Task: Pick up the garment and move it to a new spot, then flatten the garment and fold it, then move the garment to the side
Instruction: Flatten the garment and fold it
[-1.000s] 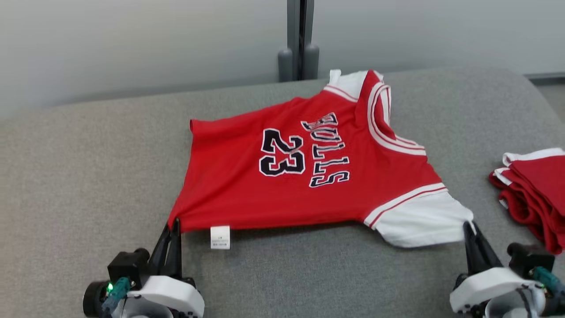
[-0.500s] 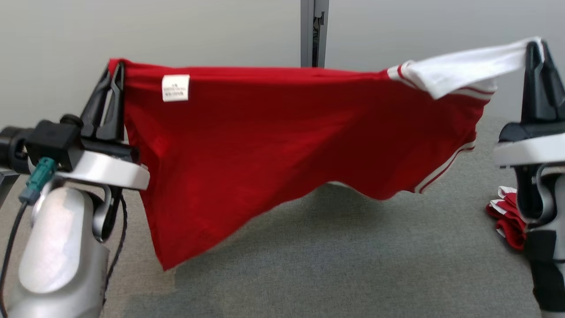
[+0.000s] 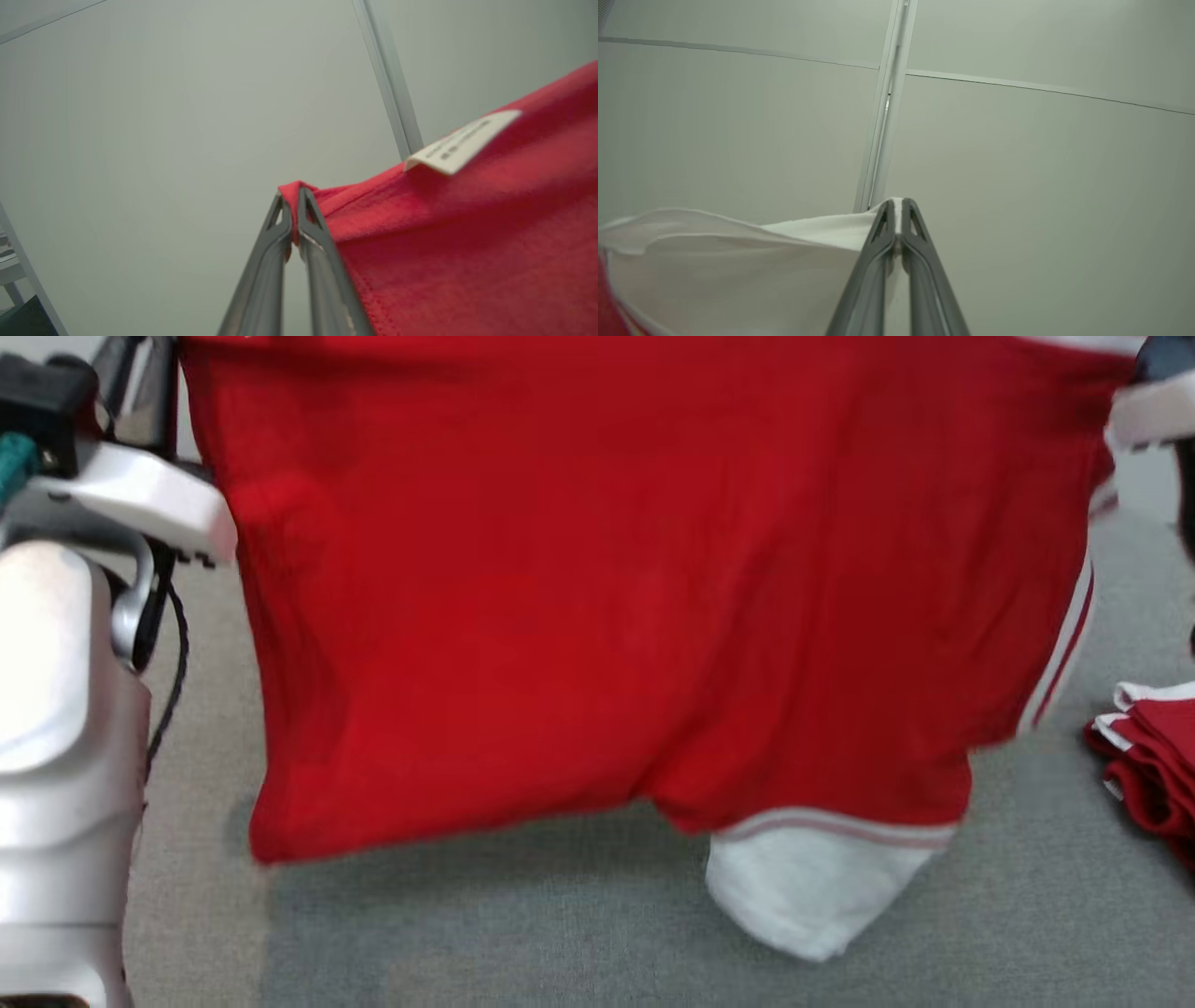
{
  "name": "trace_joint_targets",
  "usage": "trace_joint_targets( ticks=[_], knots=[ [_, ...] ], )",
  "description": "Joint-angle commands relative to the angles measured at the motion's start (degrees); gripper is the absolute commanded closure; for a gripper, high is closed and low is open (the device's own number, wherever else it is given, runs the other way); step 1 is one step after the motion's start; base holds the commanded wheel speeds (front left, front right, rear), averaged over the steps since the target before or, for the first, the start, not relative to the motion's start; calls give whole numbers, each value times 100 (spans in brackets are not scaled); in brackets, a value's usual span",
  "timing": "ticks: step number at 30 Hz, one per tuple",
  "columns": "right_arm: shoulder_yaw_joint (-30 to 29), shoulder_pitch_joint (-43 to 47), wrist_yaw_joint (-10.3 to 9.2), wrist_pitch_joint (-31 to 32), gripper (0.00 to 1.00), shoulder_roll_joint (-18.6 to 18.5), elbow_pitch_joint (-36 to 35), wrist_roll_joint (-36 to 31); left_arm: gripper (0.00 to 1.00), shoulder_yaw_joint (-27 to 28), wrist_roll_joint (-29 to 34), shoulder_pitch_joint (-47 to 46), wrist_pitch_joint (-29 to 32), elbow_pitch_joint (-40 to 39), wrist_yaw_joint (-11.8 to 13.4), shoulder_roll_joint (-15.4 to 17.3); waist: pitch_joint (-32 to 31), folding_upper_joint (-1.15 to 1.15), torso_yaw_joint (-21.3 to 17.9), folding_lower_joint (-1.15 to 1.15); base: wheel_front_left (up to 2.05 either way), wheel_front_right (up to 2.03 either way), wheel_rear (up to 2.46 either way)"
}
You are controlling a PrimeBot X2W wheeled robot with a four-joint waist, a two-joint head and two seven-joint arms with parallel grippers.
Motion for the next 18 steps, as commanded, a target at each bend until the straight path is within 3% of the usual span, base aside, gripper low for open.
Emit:
trace_joint_targets(
  ticks=[1,4,10,14,18],
  knots=[
    [-35,-438,-4,-15,100,-113,205,-150,100,4,80,-435,-87,120,114,23,885,0,78,0,0,0,0],
    [-107,-1406,-5,-40,100,-264,666,-491,100,-53,241,-1272,-237,572,301,16,1313,0,127,0,0,0,0],
    [-551,-2588,-8,-54,100,-183,1005,-817,100,-149,410,-2463,-437,1002,479,47,1678,0,98,0,0,0,0],
    [-526,-2376,-8,-55,100,-125,964,-843,100,-102,317,-2506,-470,1211,531,74,1746,0,19,0,0,0,0],
    [-349,-1437,-10,-57,100,-41,890,-578,100,15,92,-1737,-475,1340,584,-24,1801,0,-52,0,0,0,0]
  ],
)
